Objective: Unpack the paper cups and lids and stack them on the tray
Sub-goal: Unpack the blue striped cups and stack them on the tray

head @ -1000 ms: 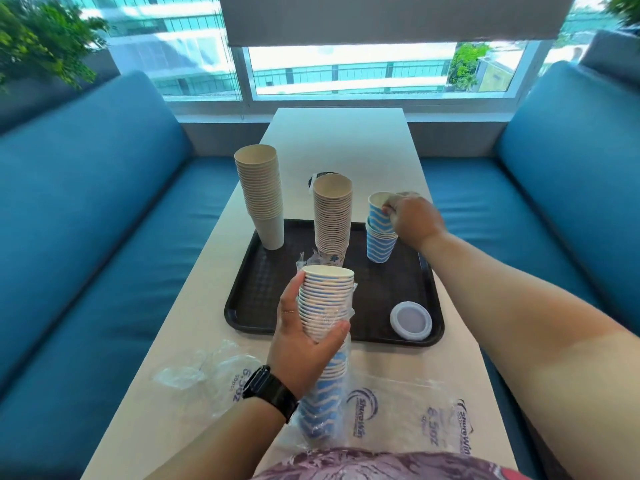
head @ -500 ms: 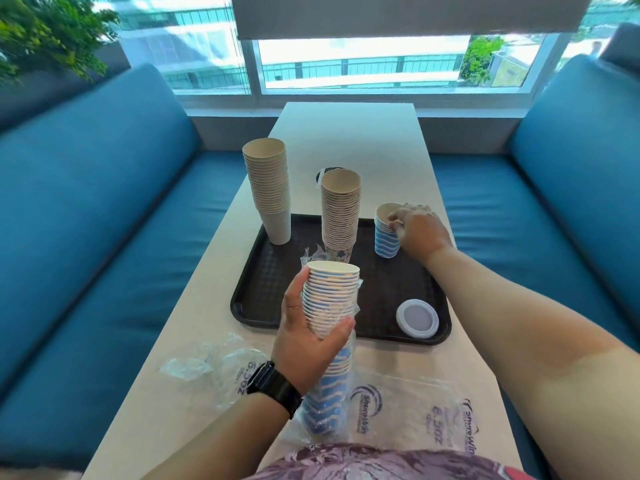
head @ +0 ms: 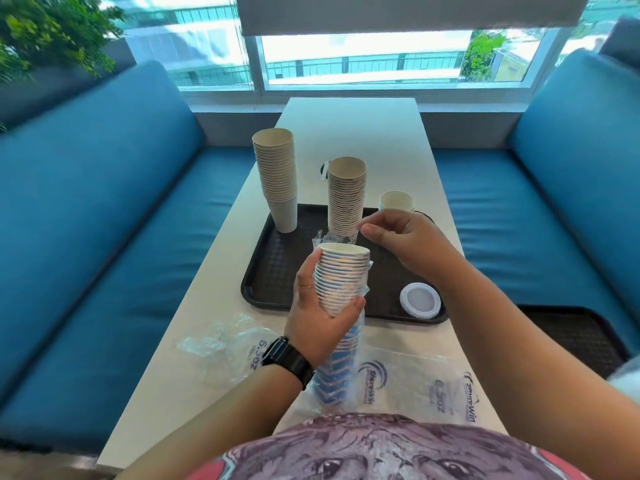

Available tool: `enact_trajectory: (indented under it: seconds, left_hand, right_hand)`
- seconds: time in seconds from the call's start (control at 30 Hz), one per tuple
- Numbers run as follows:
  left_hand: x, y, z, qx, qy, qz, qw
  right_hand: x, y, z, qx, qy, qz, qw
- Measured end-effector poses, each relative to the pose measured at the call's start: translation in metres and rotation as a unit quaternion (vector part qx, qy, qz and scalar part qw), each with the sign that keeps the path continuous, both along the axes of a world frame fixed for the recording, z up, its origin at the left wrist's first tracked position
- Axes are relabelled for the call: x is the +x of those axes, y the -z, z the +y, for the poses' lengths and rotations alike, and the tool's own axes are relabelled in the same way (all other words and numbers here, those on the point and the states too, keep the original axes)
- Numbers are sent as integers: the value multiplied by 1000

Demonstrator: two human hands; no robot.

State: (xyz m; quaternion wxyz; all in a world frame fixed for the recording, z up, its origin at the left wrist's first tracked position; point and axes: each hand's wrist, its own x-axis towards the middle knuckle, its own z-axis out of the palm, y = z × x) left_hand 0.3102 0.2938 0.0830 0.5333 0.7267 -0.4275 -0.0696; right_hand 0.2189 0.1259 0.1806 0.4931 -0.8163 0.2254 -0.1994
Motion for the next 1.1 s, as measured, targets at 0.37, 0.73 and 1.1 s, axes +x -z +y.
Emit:
enact_trajectory:
  seconds: [0.37, 0.73, 1.1]
  left_hand:
    - [1, 0, 8, -22, 3, 10, 1000]
    - [1, 2, 9, -42, -4, 7, 999]
    - [3, 6, 8, -57, -15, -5, 998]
  right_hand:
    - [0, 5, 31, 28, -50, -11, 998]
    - [1, 5, 36, -54, -36, 8, 998]
    - [7, 0, 32, -133, -20, 27, 991]
